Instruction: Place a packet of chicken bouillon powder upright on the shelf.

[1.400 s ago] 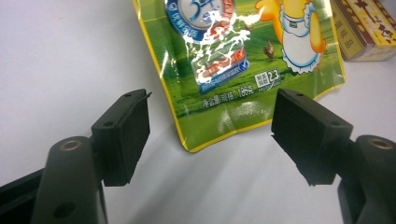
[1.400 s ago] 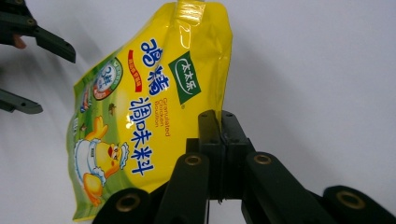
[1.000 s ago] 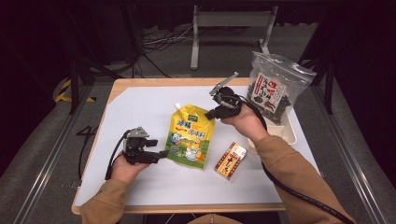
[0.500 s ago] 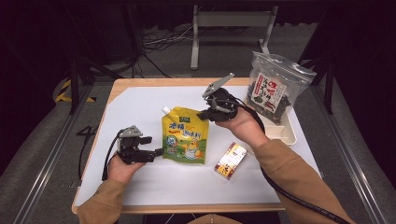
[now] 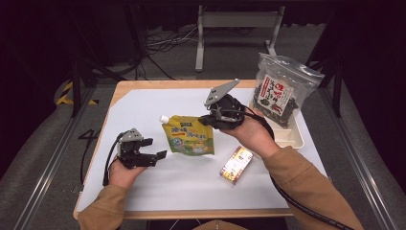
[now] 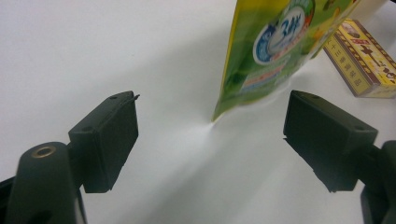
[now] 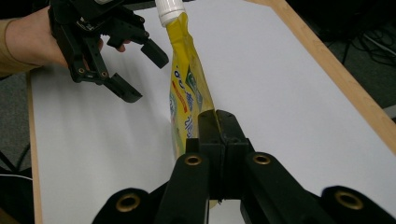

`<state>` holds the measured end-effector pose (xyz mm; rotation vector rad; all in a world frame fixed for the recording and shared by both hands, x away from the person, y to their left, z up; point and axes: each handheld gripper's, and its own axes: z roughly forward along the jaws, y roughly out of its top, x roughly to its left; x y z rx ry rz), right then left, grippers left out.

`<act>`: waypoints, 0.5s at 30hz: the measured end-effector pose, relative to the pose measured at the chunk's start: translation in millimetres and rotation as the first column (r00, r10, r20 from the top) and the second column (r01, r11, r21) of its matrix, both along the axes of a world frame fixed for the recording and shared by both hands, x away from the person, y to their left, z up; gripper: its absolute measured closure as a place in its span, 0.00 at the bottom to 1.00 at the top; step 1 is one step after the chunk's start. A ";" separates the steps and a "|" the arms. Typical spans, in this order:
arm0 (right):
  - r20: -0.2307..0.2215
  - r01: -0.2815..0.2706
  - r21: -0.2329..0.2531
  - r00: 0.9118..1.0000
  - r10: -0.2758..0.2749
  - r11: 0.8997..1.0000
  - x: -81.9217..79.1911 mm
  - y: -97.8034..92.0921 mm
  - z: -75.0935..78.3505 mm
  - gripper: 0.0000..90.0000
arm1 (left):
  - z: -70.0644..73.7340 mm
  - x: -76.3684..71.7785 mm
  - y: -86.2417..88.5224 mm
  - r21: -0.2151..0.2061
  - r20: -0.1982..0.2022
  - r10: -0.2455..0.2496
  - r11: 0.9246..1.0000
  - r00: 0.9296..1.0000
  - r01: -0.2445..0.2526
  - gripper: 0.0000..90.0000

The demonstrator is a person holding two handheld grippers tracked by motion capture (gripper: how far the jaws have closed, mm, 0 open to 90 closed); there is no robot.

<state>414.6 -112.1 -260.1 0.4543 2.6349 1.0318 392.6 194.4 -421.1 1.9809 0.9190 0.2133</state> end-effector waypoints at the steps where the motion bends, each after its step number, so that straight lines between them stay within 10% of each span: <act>1: 0.010 0.001 -0.003 1.000 -0.001 1.000 -1.1 -1.4 2.2 1.00 | -0.1 0.1 0.0 0.000 0.000 -0.001 1.000 1.000 0.001 0.21; 15: 0.053 0.042 0.006 0.998 -0.042 0.999 -10.7 -32.5 24.5 1.00 | -1.2 0.2 -0.9 0.008 0.001 -0.003 1.000 1.000 0.003 0.20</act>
